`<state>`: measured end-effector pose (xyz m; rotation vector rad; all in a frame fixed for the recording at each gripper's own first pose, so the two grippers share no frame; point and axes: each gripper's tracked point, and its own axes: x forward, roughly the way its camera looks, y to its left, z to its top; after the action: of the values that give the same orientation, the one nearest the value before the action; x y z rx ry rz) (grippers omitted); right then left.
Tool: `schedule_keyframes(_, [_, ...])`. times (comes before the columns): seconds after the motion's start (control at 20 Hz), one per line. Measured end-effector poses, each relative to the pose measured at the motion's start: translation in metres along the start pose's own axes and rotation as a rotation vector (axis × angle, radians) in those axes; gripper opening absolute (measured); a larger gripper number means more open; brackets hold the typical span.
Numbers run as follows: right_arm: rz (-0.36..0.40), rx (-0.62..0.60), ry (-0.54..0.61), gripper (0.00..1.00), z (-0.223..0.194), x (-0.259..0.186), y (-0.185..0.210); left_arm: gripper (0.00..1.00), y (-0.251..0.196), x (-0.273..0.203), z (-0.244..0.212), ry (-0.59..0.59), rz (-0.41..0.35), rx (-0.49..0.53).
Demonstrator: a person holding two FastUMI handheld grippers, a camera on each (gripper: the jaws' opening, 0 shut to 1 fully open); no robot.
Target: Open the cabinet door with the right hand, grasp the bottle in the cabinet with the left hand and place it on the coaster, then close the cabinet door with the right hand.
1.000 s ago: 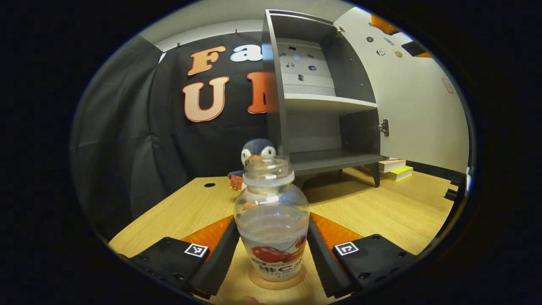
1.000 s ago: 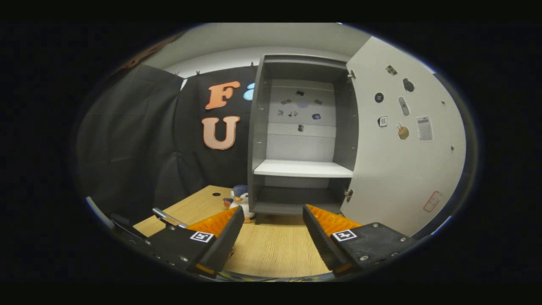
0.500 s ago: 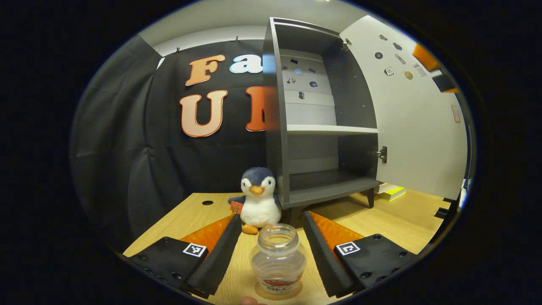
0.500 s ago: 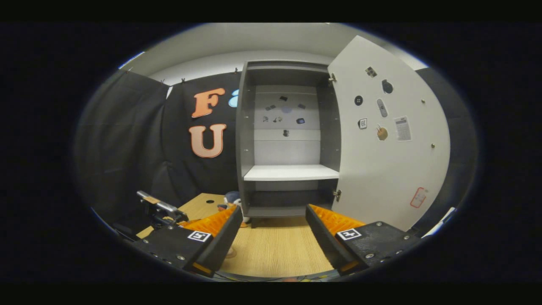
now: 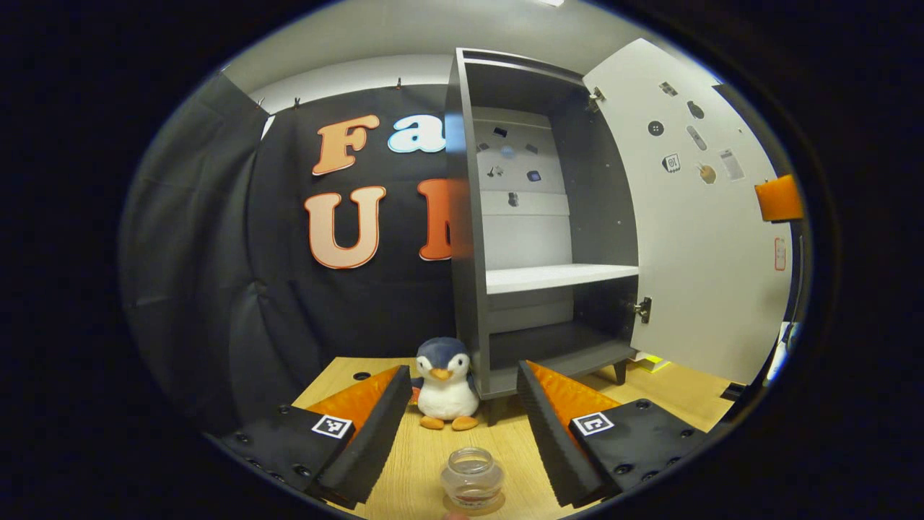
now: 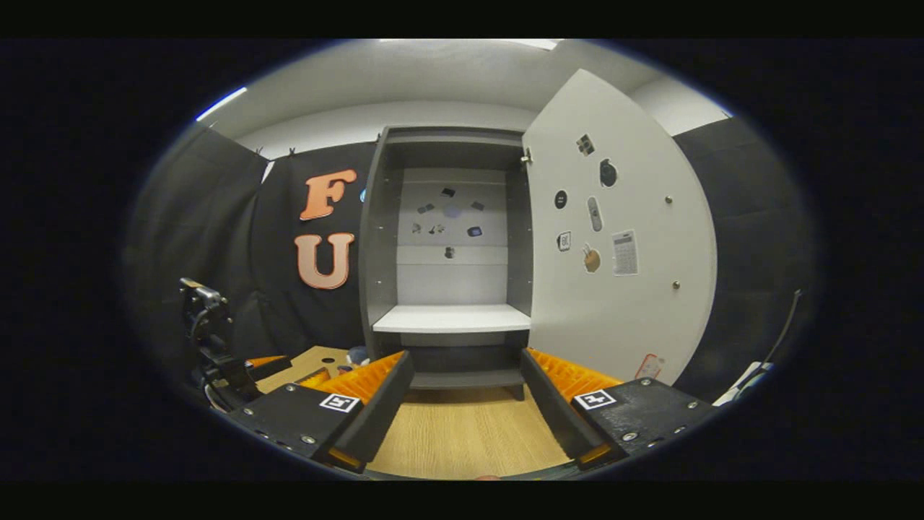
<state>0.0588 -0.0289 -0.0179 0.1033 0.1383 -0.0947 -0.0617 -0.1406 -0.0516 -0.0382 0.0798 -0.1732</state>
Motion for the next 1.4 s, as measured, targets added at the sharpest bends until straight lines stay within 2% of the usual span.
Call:
schedule_keyframes(0.1, [-0.011,0.004,-0.003,0.92,0.002,0.0,-0.011,0.95,-0.005,-0.004,0.022,-0.017,0.003,0.014])
schedule_keyframes(0.3, [-0.037,-0.004,-0.004,0.92,0.0,-0.005,-0.035,0.95,-0.018,-0.012,0.054,-0.021,0.002,-0.021])
schedule_keyframes(0.5, [-0.069,0.019,-0.012,0.92,0.004,-0.013,-0.054,0.95,-0.03,-0.021,0.082,-0.058,0.017,0.004])
schedule_keyframes(0.65, [-0.079,0.036,-0.017,0.92,0.004,-0.024,-0.072,0.95,-0.046,-0.026,0.088,-0.068,0.01,0.023])
schedule_keyframes(0.8, [-0.112,0.018,-0.03,0.92,0.01,-0.035,-0.1,0.95,-0.06,-0.026,0.089,-0.054,-0.004,-0.009])
schedule_keyframes(1.1, [-0.349,-0.036,-0.036,0.92,0.018,-0.049,-0.185,0.95,-0.066,-0.024,0.098,-0.06,0.024,-0.029])
schedule_keyframes(1.2, [-0.367,-0.035,-0.031,0.92,0.019,-0.048,-0.2,0.95,-0.064,-0.025,0.098,-0.059,0.041,-0.023])
schedule_keyframes(1.3, [-0.347,-0.036,-0.033,0.92,0.022,-0.043,-0.204,0.95,-0.06,-0.027,0.098,-0.056,0.06,-0.019])
schedule_keyframes(1.35, [-0.328,-0.037,-0.033,0.87,0.024,-0.041,-0.203,0.95,-0.059,-0.029,0.096,-0.054,0.071,-0.019])
schedule_keyframes(1.4, [-0.311,-0.044,-0.039,0.92,0.026,-0.038,-0.204,0.95,-0.056,-0.031,0.095,-0.049,0.082,-0.019])
